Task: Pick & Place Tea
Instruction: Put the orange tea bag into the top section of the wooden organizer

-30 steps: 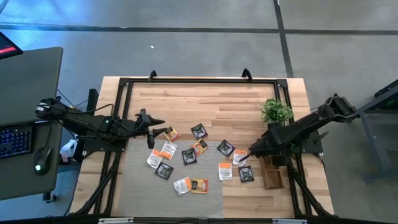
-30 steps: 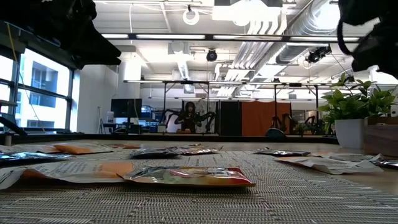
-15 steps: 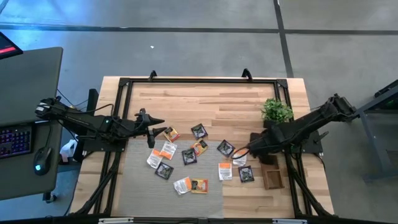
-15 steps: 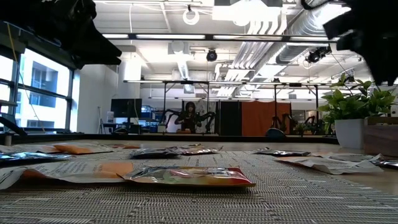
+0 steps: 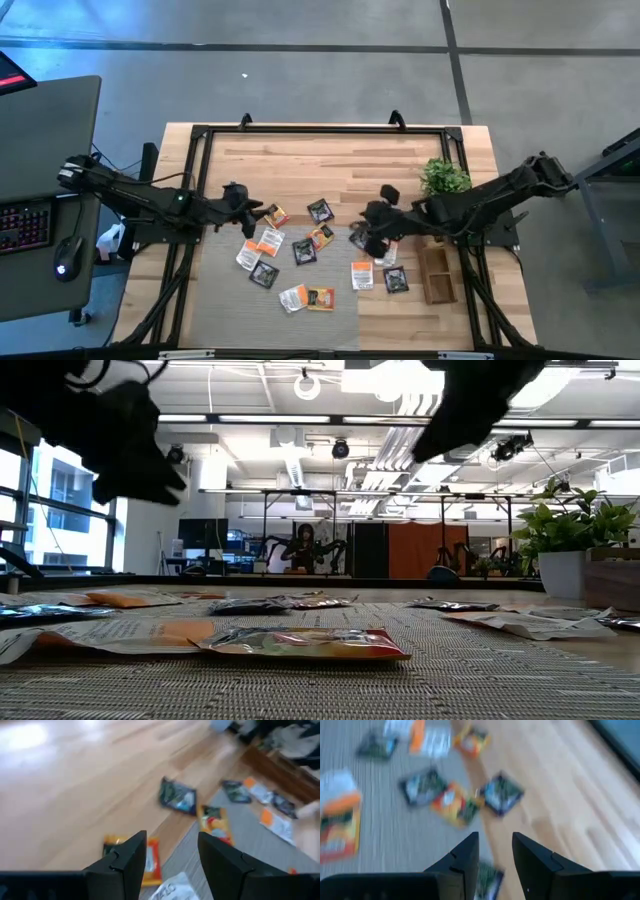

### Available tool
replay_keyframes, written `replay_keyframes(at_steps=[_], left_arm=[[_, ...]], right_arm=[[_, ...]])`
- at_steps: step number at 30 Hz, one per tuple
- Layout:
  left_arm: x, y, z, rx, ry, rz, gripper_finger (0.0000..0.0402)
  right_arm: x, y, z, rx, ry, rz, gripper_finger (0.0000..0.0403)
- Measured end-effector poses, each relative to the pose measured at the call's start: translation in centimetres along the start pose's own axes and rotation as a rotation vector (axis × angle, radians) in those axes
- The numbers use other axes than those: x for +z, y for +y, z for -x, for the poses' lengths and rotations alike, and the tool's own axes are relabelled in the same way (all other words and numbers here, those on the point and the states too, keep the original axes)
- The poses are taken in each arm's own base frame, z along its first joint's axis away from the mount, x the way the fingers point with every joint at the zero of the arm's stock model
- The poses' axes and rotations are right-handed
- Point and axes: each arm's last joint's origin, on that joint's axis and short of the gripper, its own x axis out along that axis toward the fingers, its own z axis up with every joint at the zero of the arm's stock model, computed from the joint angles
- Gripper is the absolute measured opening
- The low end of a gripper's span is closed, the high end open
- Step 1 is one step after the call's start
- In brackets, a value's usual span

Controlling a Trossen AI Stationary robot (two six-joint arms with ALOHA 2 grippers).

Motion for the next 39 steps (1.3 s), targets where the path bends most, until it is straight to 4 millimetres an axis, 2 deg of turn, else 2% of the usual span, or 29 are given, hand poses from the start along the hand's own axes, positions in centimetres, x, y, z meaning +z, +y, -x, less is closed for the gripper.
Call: replay_keyframes(at_steps=[5, 9, 16, 25, 34, 39], left_arm=[[-2.1, 0.7, -1.8, 0.168, 0.128, 0.023, 0.0176], [-3.4, 1.0, -3.1, 0.267, 0.174, 0.147, 0.0176], [-5.3, 1.5, -4.8, 0.408, 0.203, 0.284, 0.0176], [-5.3, 0.9, -5.9, 0.371, 0.105, 0.346, 0.0176], [-5.6, 0.9, -6.3, 0.376, 0.088, 0.387, 0.0176], [-6.1, 1.0, -6.8, 0.411, 0.073, 0.398, 0.0153]], right_arm=[[-0.6, -1.5, -2.3, 0.091, -0.156, -0.074, 0.0114], [-1.8, -3.1, -3.7, 0.18, -0.267, -0.098, 0.0114], [-3.3, -5.3, -5.8, 0.157, -0.415, -0.125, 0.0114], [-2.5, -6.3, -8.0, 0.192, -0.59, -0.072, 0.0114], [-2.9, -6.9, -8.8, 0.218, -0.548, -0.097, 0.0114], [-2.9, -6.8, -8.8, 0.243, -0.545, -0.085, 0.0114]])
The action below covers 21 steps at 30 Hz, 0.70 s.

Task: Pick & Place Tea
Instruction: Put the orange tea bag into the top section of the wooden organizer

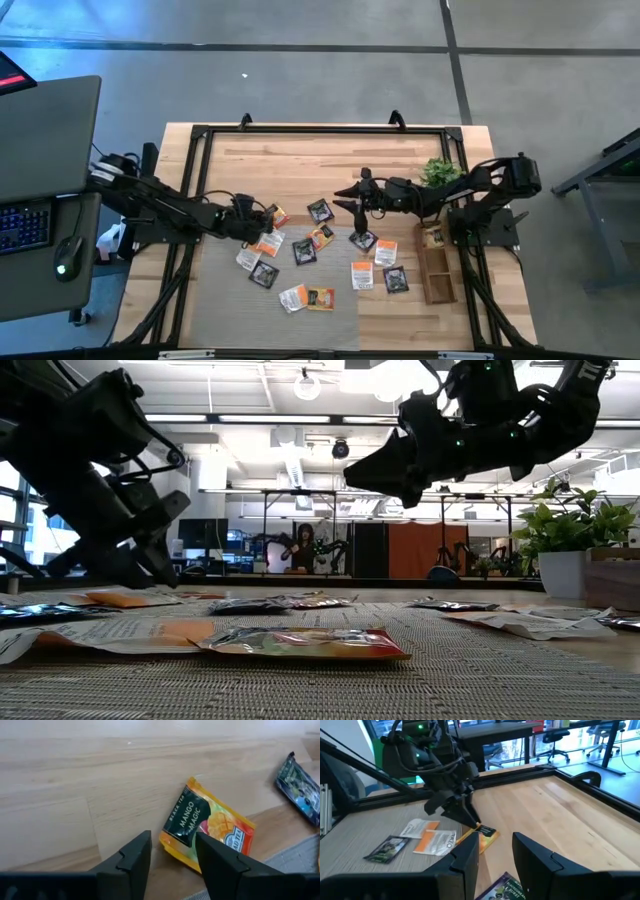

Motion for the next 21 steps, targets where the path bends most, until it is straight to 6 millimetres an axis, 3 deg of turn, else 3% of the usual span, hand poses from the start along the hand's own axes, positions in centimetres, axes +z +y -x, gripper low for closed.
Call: replay_keyframes(at_steps=[7, 13, 21], left_arm=[[-0.2, -0.1, -0.5, 0.004, -0.028, -0.007, 0.0099], [-0.3, 0.0, -0.5, 0.009, -0.025, -0.021, 0.0014], [-0.1, -1.3, -0.2, -0.034, 0.018, -0.121, 0.0003]], right_arm=[[-0.1, 0.0, 0.0, 0.0, 0.012, 0.0, 0.0114], [-0.1, 0.0, 0.0, 0.0, 0.013, 0.0, 0.0114], [-0.2, 0.2, 0.0, 0.064, 0.022, 0.024, 0.0114]])
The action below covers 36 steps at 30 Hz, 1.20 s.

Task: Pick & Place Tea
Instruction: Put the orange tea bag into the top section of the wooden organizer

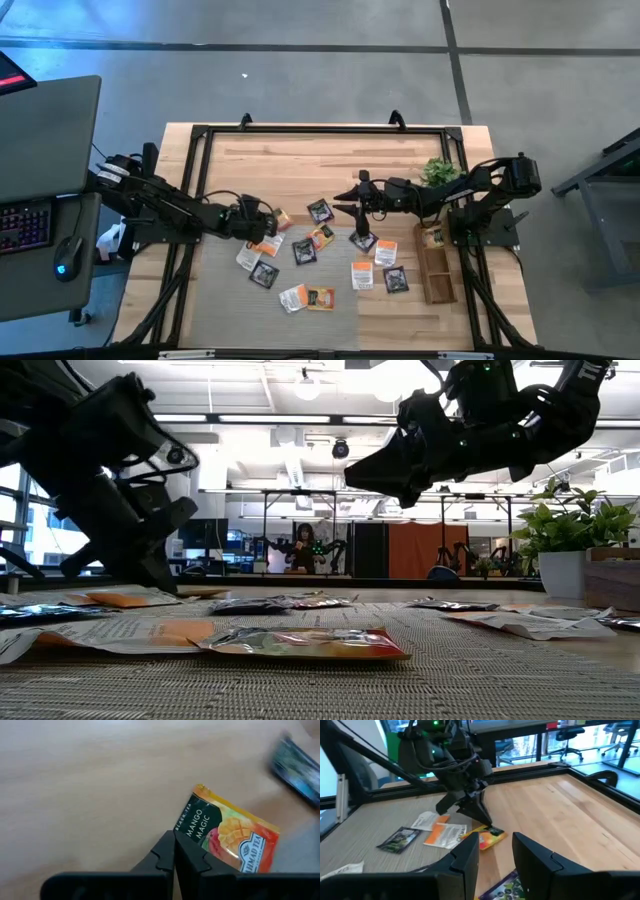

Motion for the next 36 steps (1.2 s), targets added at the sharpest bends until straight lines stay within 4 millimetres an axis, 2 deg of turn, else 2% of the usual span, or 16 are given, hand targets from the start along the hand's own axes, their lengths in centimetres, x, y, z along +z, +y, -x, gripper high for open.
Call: replay_keyframes(at_steps=[9, 18, 22, 28, 31, 36], left_arm=[[0.9, -2.5, 0.6, -0.078, 0.028, -0.093, 0.0002], [0.7, -3.0, 0.7, -0.126, 0.119, -0.127, 0.0002], [0.6, -3.1, 0.8, -0.149, 0.171, -0.126, 0.0002], [0.6, -3.6, 0.8, -0.214, 0.208, -0.126, 0.0002], [0.5, -3.9, 1.0, -0.246, 0.2, -0.155, 0.0002], [0.0, -4.0, 1.4, -0.252, 0.189, -0.179, 0.0002]], right_arm=[[-0.2, 0.1, 0.0, 0.019, 0.025, -0.058, 0.0114], [-2.1, 2.6, -0.9, 0.049, 0.06, -0.079, 0.0114], [-2.4, 3.7, -3.0, 0.04, 0.059, -0.095, 0.0114], [-3.5, 4.5, -7.3, 0.038, 0.107, -0.09, 0.0114], [-4.3, 3.8, -9.1, 0.014, 0.196, -0.075, 0.0114], [-4.4, 2.1, -11.3, 0.043, 0.323, -0.087, 0.0114]])
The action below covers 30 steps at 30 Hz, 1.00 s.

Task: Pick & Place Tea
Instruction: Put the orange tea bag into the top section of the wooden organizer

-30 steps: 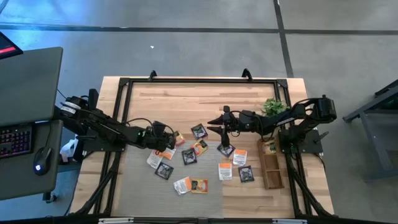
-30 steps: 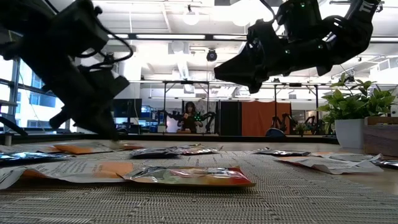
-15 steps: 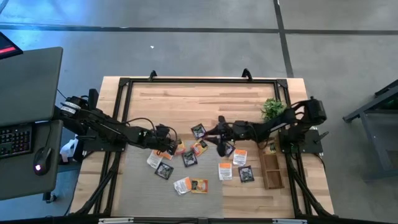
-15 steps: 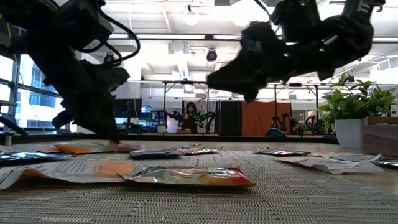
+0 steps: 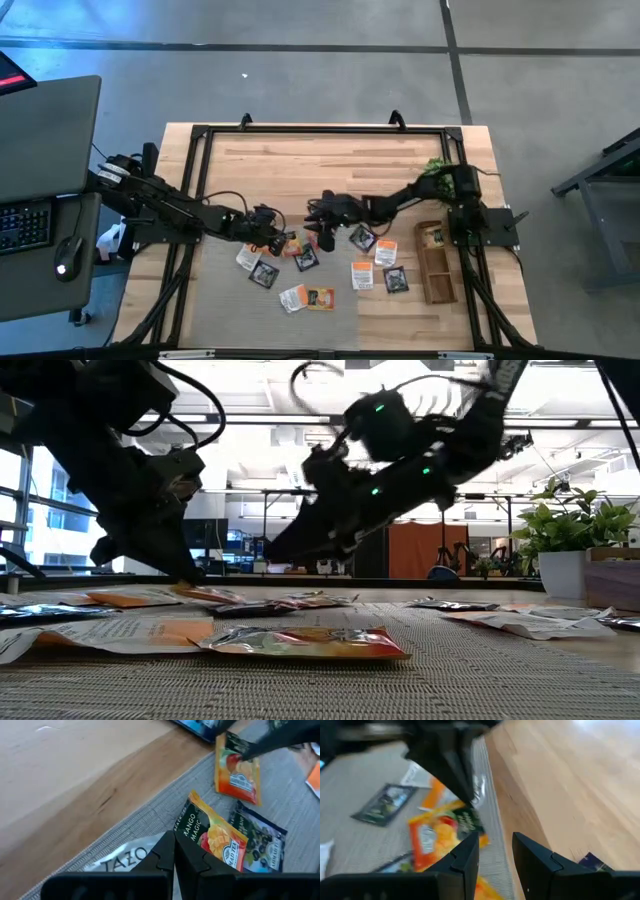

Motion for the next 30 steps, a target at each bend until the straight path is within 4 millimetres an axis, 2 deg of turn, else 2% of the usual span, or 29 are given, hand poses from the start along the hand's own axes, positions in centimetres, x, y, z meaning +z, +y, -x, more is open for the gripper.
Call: replay_keyframes(at_steps=[2, 6, 9, 30], left_arm=[[-0.2, -0.2, 0.1, -0.007, 0.003, -0.01, 0.0002], [-0.4, -0.4, 0.2, -0.012, -0.014, -0.049, 0.0002], [-0.3, -0.5, 0.2, -0.021, -0.041, -0.09, 0.0002], [0.4, -1.6, 0.4, -0.097, -0.13, -0.265, 0.0002]], right_arm=[[-0.1, -0.5, -0.4, 0.027, 0.046, -0.01, 0.0114], [0.8, -0.8, -0.9, 0.093, 0.03, -0.015, 0.0114], [0.7, -1.0, -1.2, 0.131, 0.049, -0.027, 0.0114], [0.1, -1.0, -1.4, 0.138, 0.081, -0.165, 0.0114]])
